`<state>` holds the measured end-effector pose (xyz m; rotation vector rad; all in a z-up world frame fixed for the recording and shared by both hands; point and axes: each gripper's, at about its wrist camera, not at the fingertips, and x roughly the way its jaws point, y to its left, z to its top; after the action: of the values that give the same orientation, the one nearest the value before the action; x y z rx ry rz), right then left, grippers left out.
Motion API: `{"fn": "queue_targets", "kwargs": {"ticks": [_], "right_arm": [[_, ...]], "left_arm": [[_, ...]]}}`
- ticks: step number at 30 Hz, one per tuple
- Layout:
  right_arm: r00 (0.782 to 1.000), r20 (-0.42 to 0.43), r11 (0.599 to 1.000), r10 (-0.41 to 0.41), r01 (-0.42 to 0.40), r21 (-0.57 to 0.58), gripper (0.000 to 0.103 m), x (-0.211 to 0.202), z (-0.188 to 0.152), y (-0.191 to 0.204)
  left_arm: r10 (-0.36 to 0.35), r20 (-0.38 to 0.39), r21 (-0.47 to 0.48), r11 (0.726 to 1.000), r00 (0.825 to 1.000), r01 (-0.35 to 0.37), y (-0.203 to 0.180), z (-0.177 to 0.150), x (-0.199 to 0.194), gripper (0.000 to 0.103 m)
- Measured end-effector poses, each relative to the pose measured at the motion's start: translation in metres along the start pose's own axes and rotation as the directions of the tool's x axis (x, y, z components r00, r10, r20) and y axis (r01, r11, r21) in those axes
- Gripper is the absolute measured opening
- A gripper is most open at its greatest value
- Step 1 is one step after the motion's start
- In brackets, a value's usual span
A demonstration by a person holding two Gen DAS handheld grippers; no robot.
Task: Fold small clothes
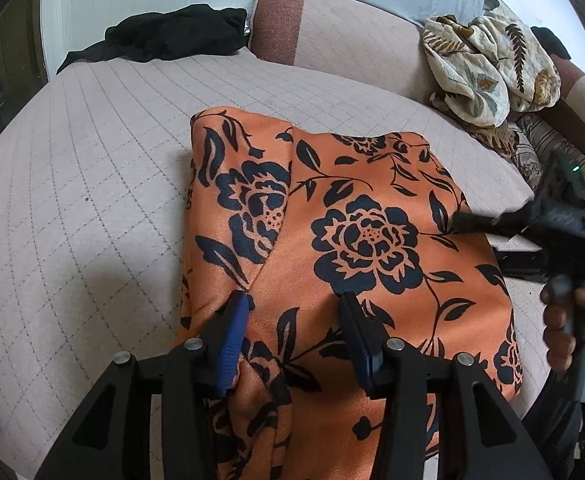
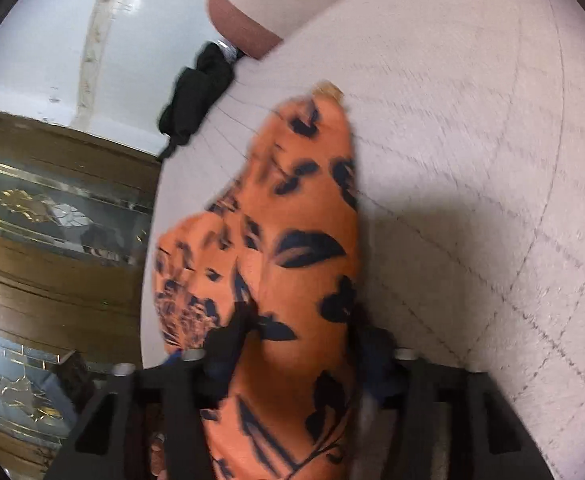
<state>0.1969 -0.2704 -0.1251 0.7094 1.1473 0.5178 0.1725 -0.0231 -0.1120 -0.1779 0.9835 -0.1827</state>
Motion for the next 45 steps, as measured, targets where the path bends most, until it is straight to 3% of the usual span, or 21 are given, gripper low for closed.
{"fn": "queue_targets", "kwargs": {"ticks": [3, 6, 8, 9, 12, 15, 16, 18, 20, 23, 27, 28, 29, 30, 32, 37, 39, 41, 43, 44, 45], "right_arm": [[0.998, 0.058, 1.0, 0.009, -0.01, 0.008, 0.085, -0.005, 0.02, 0.009], [1.0, 0.009, 0.996, 0.005, -0.005, 0.087, 0.087, 0.019, 0.046, -0.008], [0.999, -0.039, 0.995, 0.025, -0.021, 0.101, 0.042, 0.039, 0.057, -0.008], [0.999, -0.034, 0.995, 0.023, -0.02, 0.093, 0.03, 0.037, 0.058, -0.003], [1.0, 0.018, 0.999, -0.022, 0.022, 0.03, 0.029, 0.037, 0.062, 0.016], [1.0, -0.008, 0.991, -0.027, 0.028, 0.13, 0.043, 0.053, 0.055, -0.007], [1.0, 0.006, 0.991, -0.025, 0.024, 0.132, 0.057, 0.044, 0.051, -0.007], [0.988, 0.065, 0.99, -0.137, 0.135, 0.045, 0.071, 0.028, 0.043, 0.015], [0.976, 0.136, 0.984, -0.168, 0.175, -0.044, 0.071, 0.003, 0.033, 0.037], [0.98, 0.163, 0.974, -0.118, 0.146, -0.173, 0.071, -0.013, 0.009, 0.08], [0.994, 0.079, 0.946, -0.078, 0.099, -0.309, 0.073, -0.002, -0.035, 0.107], [0.993, 0.058, 0.932, -0.102, 0.116, -0.343, 0.073, 0.003, -0.045, 0.106], [0.991, 0.027, 0.924, -0.131, 0.132, -0.358, 0.073, 0.015, -0.05, 0.105], [0.989, 0.001, 0.922, -0.149, 0.139, -0.361, 0.074, 0.022, -0.056, 0.098], [0.989, 0.022, 0.914, -0.149, 0.146, -0.378, 0.074, 0.026, -0.059, 0.096], [0.994, -0.014, 0.936, -0.109, 0.098, -0.338, 0.074, 0.013, -0.059, 0.079], [0.996, -0.021, 0.947, -0.081, 0.071, -0.314, 0.075, 0.014, -0.055, 0.077], [0.997, -0.026, 0.95, -0.071, 0.06, -0.307, 0.076, 0.023, -0.053, 0.078], [0.997, -0.03, 0.948, -0.068, 0.055, -0.312, 0.079, 0.018, -0.053, 0.075], [0.997, -0.033, 0.948, -0.066, 0.052, -0.315, 0.079, 0.009, -0.055, 0.072], [0.998, -0.039, 0.947, -0.058, 0.043, -0.32, 0.079, 0.008, -0.056, 0.073]], "left_arm": [[0.003, -0.001, -0.002, 1.0, 1.0, -0.003, 0.0, 0.0, 0.001, 0.049], [0.008, -0.001, 0.0, 1.0, 1.0, -0.008, -0.001, 0.0, 0.001, 0.049], [0.007, -0.002, -0.004, 1.0, 1.0, -0.007, -0.001, 0.0, 0.001, 0.049], [0.006, -0.002, -0.004, 1.0, 1.0, -0.006, -0.002, 0.0, 0.0, 0.049], [0.002, 0.001, -0.01, 1.0, 1.0, -0.002, -0.001, -0.001, 0.002, 0.049], [0.02, -0.001, 0.005, 1.0, 1.0, -0.02, -0.006, -0.001, 0.002, 0.049], [0.014, 0.0, 0.001, 1.0, 1.0, -0.014, -0.005, -0.001, 0.001, 0.049], [-0.013, 0.002, -0.024, 1.0, 1.0, 0.013, 0.0, 0.0, -0.003, 0.048], [-0.073, 0.027, -0.107, 0.991, 0.997, 0.075, 0.011, 0.001, -0.02, 0.048], [-0.175, 0.111, -0.214, 0.957, 0.978, 0.195, 0.039, -0.01, -0.053, 0.053], [-0.322, 0.052, -0.381, 0.868, 0.945, 0.317, 0.073, -0.04, -0.041, 0.053], [-0.328, 0.034, -0.389, 0.866, 0.944, 0.315, 0.075, -0.045, -0.035, 0.049], [-0.319, -0.003, -0.398, 0.87, 0.948, 0.291, 0.076, -0.051, -0.027, 0.007], [-0.319, -0.047, -0.431, 0.862, 0.947, 0.269, 0.083, -0.058, -0.016, 0.006], [-0.387, -0.008, -0.49, 0.805, 0.922, 0.334, 0.094, -0.067, -0.015, 0.006], [-0.298, -0.019, -0.346, 0.898, 0.954, 0.273, 0.078, -0.044, -0.05, 0.013], [-0.286, 0.032, -0.304, 0.91, 0.958, 0.282, 0.079, -0.024, -0.063, 0.051], [-0.244, 0.054, -0.264, 0.932, 0.968, 0.25, 0.084, -0.003, -0.056, 0.062], [-0.224, -0.018, -0.254, 0.944, 0.974, 0.212, 0.088, 0.018, -0.024, 0.055], [-0.232, -0.068, -0.272, 0.94, 0.97, 0.205, 0.094, 0.025, -0.004, 0.024], [-0.246, -0.117, -0.313, 0.929, 0.962, 0.199, 0.103, 0.029, 0.016, 0.021]]}}
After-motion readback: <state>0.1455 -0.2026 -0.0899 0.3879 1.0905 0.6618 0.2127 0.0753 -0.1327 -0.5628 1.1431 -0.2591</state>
